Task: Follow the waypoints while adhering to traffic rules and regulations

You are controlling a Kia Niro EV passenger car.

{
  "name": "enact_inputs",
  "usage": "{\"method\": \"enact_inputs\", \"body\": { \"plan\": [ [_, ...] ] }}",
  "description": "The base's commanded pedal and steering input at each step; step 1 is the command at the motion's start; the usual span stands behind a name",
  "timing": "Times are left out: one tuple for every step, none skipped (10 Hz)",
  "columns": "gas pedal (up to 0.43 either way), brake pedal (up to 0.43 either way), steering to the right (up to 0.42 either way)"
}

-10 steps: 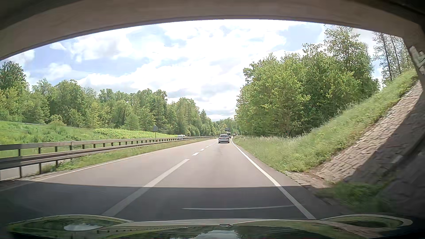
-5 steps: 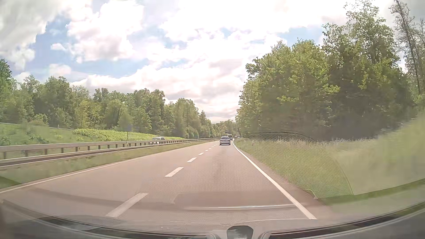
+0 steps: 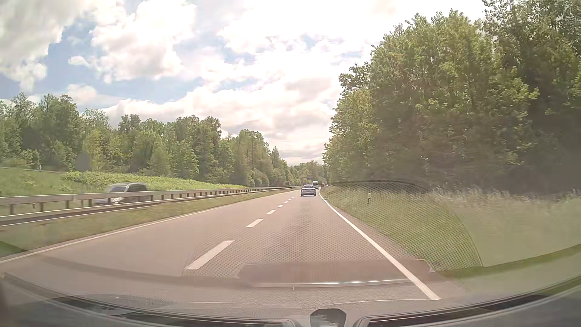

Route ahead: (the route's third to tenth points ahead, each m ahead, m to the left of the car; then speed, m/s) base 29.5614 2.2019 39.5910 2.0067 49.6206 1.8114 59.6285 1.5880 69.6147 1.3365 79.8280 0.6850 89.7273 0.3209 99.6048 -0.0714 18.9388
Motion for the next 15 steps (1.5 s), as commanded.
{"method": "enact_inputs", "body": {
  "plan": [
    [0.26,0.0,0.002],
    [0.26,0.0,0.002],
    [0.26,0.0,0.002],
    [0.26,0.0,0.002],
    [0.26,0.0,0.003],
    [0.248,0.0,0.003],
    [0.248,0.0,0.003],
    [0.248,0.0,0.003],
    [0.248,0.0,0.003],
    [0.248,0.0,0.004],
    [0.248,0.0,0.004],
    [0.248,0.0,0.004],
    [0.248,0.0,0.004],
    [0.248,0.0,0.004],
    [0.248,0.0,0.004]
  ]
}}
